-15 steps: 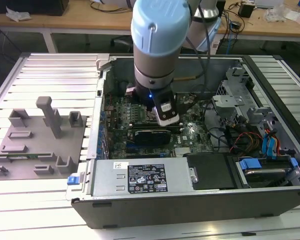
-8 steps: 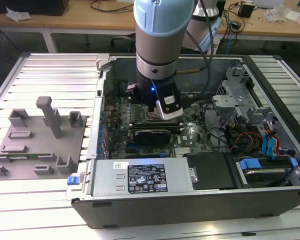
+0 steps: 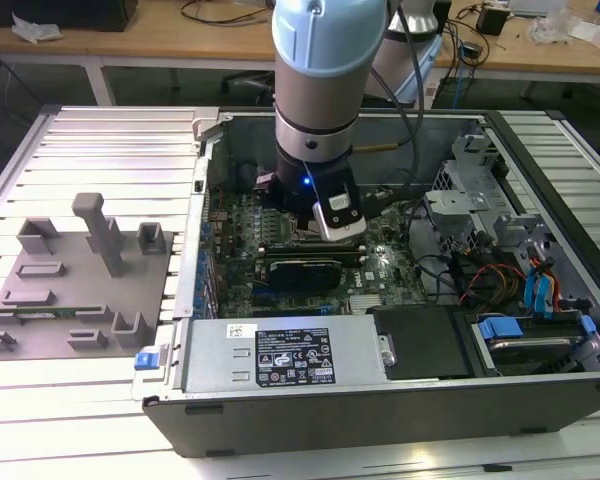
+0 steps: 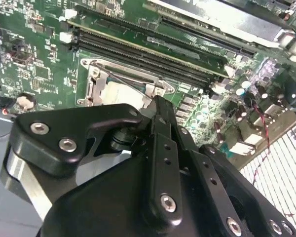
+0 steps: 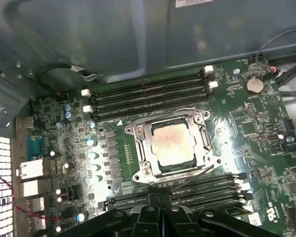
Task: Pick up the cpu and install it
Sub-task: 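Install the second cpu locking lever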
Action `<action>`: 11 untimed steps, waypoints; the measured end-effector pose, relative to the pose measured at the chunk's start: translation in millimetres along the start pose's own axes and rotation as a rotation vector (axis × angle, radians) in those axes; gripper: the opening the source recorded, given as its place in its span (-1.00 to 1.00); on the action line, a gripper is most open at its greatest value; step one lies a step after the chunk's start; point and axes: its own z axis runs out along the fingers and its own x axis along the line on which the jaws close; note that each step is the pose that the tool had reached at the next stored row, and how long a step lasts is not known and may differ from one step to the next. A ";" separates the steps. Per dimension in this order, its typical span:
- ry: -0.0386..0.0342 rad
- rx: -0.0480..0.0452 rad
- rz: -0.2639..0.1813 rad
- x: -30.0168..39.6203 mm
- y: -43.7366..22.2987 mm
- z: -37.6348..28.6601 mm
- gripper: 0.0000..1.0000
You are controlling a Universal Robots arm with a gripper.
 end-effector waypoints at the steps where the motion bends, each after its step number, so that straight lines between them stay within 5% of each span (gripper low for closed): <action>1: -0.0002 -0.0002 0.001 0.3 -1.1 5.0 -0.79; 6: 0.0004 -0.0062 0.003 11.8 -4.9 10.7 -0.79; 11: 0.0009 -0.0124 0.006 14.2 -6.7 16.1 -0.79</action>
